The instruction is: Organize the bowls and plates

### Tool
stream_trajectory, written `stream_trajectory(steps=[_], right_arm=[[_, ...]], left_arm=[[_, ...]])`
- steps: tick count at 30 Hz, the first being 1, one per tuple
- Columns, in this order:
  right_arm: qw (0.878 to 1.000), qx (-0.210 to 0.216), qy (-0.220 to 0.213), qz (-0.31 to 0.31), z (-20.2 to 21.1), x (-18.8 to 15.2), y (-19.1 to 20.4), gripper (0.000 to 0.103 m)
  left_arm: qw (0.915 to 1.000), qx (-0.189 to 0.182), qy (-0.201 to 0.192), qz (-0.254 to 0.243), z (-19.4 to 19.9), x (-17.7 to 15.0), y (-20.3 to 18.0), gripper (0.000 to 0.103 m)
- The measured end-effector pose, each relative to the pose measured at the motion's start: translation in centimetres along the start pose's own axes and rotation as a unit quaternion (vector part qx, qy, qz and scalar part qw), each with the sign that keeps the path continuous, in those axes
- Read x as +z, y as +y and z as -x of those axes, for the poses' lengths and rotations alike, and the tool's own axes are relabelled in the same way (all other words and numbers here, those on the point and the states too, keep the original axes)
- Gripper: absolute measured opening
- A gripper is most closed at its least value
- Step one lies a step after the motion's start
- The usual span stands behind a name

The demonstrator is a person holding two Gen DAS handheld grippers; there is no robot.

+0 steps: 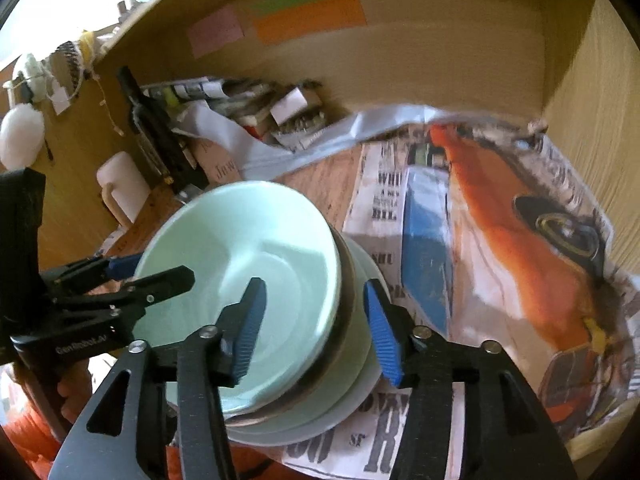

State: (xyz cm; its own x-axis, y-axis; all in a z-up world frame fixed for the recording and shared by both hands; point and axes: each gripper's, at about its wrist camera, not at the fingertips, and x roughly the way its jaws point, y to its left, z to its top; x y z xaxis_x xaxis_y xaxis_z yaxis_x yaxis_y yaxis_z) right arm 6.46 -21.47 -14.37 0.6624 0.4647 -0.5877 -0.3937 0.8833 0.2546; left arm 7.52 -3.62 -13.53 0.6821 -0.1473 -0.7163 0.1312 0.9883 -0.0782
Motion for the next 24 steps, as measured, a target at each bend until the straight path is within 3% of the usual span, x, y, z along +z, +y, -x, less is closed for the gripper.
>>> stream_trajectory(steps=[7, 12, 14, 16, 19, 24], right_arm=[[0.996, -0.016, -0.077, 0.037, 4.0, 0.5, 2.1, 0.067], [0.992, -0.01, -0.118, 0.043, 6.5, 0.2, 3.4, 0.068], [0.99, -0.006, -0.135, 0.042, 7.4, 0.0, 3.8, 0.071], [0.987, -0.004, -0.154, 0.041, 8.4, -0.3, 4.0, 0.074], [0.982, -0.001, -0.185, 0.037, 9.8, -0.9, 4.1, 0.081], [0.976, -0.004, -0.216, 0.039, 11.3, -1.7, 4.4, 0.088]], left_arm=[[0.9949, 0.015, -0.099, -0.015, 5.4, 0.4, -0.9, 0.072], [0.9871, 0.022, -0.157, -0.021, 8.7, 0.0, -1.3, 0.074], [0.9833, 0.025, -0.179, -0.025, 10.0, -0.5, -1.5, 0.078], [0.9784, 0.03, -0.203, -0.03, 11.0, -0.9, -1.8, 0.093], [0.967, 0.046, -0.247, -0.039, 12.8, -2.1, -2.4, 0.098], [0.9601, 0.049, -0.272, -0.044, 14.1, -3.4, -3.1, 0.1]])
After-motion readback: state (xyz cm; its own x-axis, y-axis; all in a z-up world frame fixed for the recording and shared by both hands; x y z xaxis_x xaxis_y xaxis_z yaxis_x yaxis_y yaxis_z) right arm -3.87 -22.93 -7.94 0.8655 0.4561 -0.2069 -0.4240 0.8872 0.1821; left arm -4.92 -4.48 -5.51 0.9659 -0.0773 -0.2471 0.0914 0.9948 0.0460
